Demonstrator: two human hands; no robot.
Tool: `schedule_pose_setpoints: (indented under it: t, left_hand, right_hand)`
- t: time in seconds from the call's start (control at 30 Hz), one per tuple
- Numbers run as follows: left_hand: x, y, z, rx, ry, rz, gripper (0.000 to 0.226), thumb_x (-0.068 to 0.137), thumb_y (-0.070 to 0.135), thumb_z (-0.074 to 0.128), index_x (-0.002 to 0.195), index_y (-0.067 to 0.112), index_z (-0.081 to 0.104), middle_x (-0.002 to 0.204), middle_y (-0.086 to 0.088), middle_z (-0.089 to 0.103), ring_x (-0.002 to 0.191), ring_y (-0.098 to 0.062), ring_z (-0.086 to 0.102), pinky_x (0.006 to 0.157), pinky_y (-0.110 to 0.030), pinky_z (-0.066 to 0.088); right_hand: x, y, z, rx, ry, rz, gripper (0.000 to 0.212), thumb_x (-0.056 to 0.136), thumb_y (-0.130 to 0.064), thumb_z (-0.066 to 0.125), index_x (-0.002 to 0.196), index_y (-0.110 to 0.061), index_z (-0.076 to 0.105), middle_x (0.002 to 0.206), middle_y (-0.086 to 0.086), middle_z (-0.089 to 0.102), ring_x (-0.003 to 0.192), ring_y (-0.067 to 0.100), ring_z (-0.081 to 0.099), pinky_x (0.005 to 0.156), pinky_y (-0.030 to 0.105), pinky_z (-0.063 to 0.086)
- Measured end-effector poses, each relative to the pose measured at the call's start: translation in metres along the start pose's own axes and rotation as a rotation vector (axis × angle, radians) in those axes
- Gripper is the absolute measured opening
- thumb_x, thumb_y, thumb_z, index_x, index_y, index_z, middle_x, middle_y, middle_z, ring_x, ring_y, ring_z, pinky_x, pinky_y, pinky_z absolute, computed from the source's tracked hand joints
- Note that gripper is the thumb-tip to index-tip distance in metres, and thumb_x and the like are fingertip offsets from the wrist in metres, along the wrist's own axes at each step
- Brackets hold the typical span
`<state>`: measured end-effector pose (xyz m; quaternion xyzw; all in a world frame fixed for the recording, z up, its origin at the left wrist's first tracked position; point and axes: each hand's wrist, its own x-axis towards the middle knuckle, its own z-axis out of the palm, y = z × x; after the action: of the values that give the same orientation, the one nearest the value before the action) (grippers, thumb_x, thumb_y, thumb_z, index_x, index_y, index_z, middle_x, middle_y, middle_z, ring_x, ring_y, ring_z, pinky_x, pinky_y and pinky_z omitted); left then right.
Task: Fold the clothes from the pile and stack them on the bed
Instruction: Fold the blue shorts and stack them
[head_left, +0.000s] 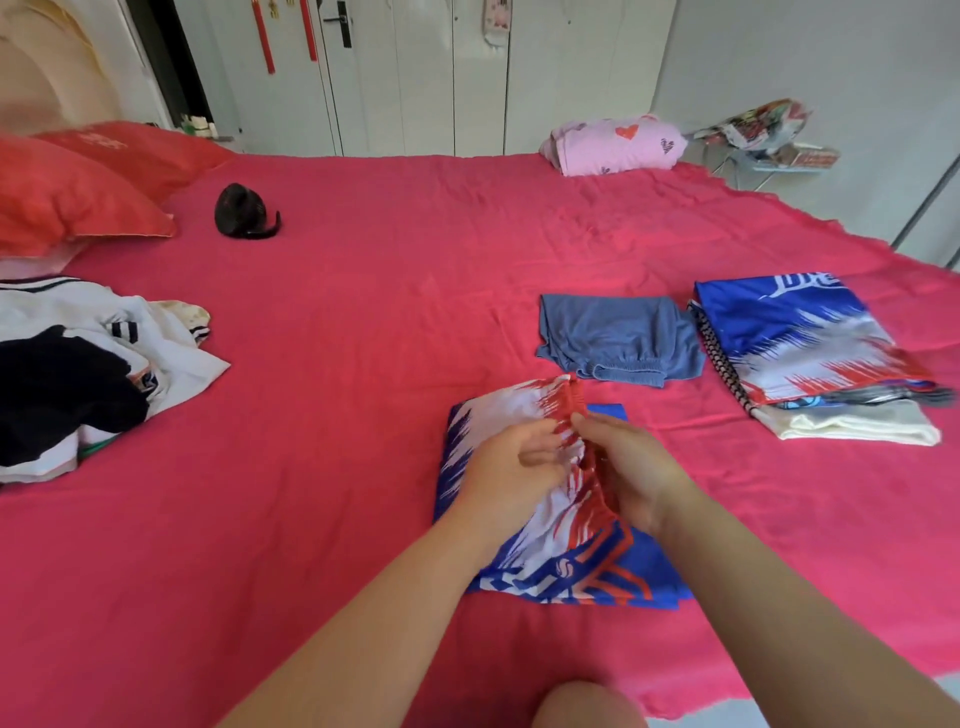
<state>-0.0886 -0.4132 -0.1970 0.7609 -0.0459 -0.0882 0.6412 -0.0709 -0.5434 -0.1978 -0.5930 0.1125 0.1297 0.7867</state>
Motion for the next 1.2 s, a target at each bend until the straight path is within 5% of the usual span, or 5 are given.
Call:
schedule_pose_setpoints:
  t: [0.1,0.3,0.47,0.87,1.2]
  left_hand:
    - [0.007,-0.014,-0.007,0.123,0.174,0.021,0.037,0.083,-0.006,0.051,0.112,0.014,0.061,0.097,0.009,0.06,0.093,-0.009,0.056,0.075,-0.011,0.044]
    - [0.021,-0.053,-0.025,0.515,0.314,-0.075,0.046,0.088,0.016,0.058,0.132,0.006,0.048,0.131,-0.012,0.053,0.122,-0.025,0.047,0.099,-0.026,0.033]
    - [0.024,-0.073,-0.02,0.546,0.208,-0.289,0.07,0.092,0.036,0.051,0.148,0.013,0.016,0.149,-0.014,0.031,0.137,-0.027,0.03,0.109,-0.032,0.026]
    - [0.025,-0.074,-0.012,0.414,0.073,-0.18,0.072,0.088,0.022,0.061,0.148,0.028,0.022,0.147,0.001,0.031,0.134,-0.015,0.032,0.104,-0.022,0.027]
    - [0.055,-0.05,-0.01,0.697,0.073,-0.078,0.079,0.09,0.024,0.057,0.15,0.015,0.006,0.154,-0.004,0.014,0.14,-0.016,0.022,0.108,-0.02,0.021]
  right_hand:
    - [0.008,0.001,-0.04,-0.222,0.257,-0.097,0.017,0.087,-0.007,0.051,0.083,-0.011,0.067,0.076,0.009,0.07,0.067,0.021,0.067,0.065,0.031,0.057]
    - [0.009,0.029,-0.086,-1.047,0.458,0.044,0.045,0.093,-0.037,0.048,0.121,-0.002,0.053,0.121,0.019,0.059,0.114,0.034,0.053,0.09,0.033,0.04]
    - [0.009,0.049,-0.092,-1.037,0.443,0.062,0.05,0.09,-0.044,0.049,0.119,-0.004,0.052,0.119,0.018,0.06,0.112,0.034,0.054,0.082,0.033,0.04]
    - [0.01,0.039,-0.082,-0.777,0.315,-0.019,0.049,0.085,-0.029,0.058,0.133,-0.033,0.047,0.118,-0.003,0.062,0.107,0.02,0.058,0.094,0.034,0.045]
    - [0.022,0.023,-0.084,-0.9,0.346,-0.174,0.065,0.088,-0.015,0.051,0.144,-0.036,0.025,0.116,0.007,0.064,0.104,0.025,0.058,0.074,0.025,0.036]
